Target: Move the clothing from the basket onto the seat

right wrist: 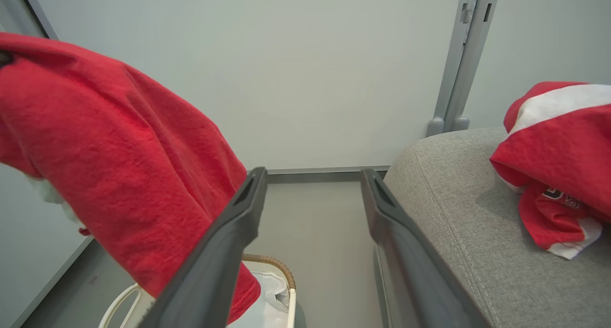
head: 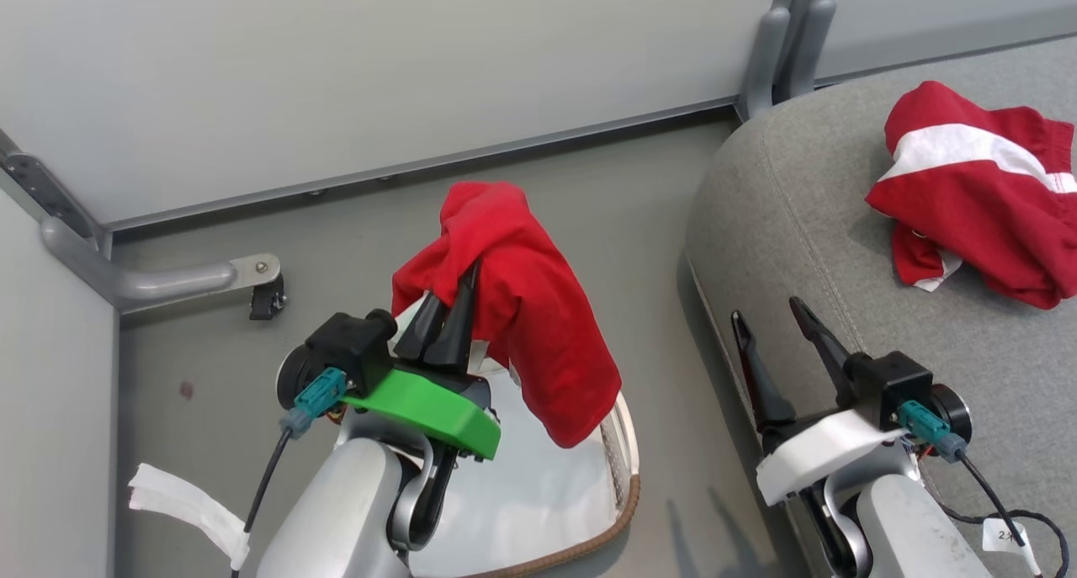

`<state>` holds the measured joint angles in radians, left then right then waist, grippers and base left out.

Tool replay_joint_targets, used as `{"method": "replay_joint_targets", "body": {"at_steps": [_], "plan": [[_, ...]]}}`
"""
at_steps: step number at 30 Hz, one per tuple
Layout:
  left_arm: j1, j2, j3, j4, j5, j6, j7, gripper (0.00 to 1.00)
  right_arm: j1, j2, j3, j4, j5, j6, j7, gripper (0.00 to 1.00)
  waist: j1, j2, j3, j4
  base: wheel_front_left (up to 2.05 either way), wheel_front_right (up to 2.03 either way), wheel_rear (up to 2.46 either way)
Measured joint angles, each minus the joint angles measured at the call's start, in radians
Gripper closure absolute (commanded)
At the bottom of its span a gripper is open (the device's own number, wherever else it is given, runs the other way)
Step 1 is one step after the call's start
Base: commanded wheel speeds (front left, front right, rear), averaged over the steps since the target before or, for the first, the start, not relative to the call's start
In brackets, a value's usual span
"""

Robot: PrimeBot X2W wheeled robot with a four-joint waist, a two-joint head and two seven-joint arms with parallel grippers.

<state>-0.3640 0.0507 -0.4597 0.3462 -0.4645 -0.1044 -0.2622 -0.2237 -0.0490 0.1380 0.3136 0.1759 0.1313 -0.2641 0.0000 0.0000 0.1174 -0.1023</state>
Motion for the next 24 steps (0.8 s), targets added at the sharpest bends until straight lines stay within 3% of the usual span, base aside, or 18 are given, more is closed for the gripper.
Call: {"method": "replay_joint_targets", "body": {"at_steps": [9,19,24], "plan": [[-0.007,0.000,0.002,-0.125,-0.001,0.027,0.000,1.00,0.046,0.000,0.061,0.048,-0.039,0.000,0.000,0.00,0.0000,0.0000,-0.061,0.032,0.00,0.00,0.00],[-0.014,-0.001,-0.030,-0.150,-0.002,0.030,0.000,1.00,-0.041,0.000,0.316,0.043,-0.064,0.000,0.000,0.00,0.0000,0.0000,-0.056,0.054,0.00,0.00,0.00],[-0.015,-0.001,-0.059,-0.152,-0.019,0.035,0.000,1.00,-0.105,0.000,0.377,0.010,-0.080,0.000,0.000,0.00,0.0000,0.0000,-0.046,0.066,0.00,0.00,0.00]]}}
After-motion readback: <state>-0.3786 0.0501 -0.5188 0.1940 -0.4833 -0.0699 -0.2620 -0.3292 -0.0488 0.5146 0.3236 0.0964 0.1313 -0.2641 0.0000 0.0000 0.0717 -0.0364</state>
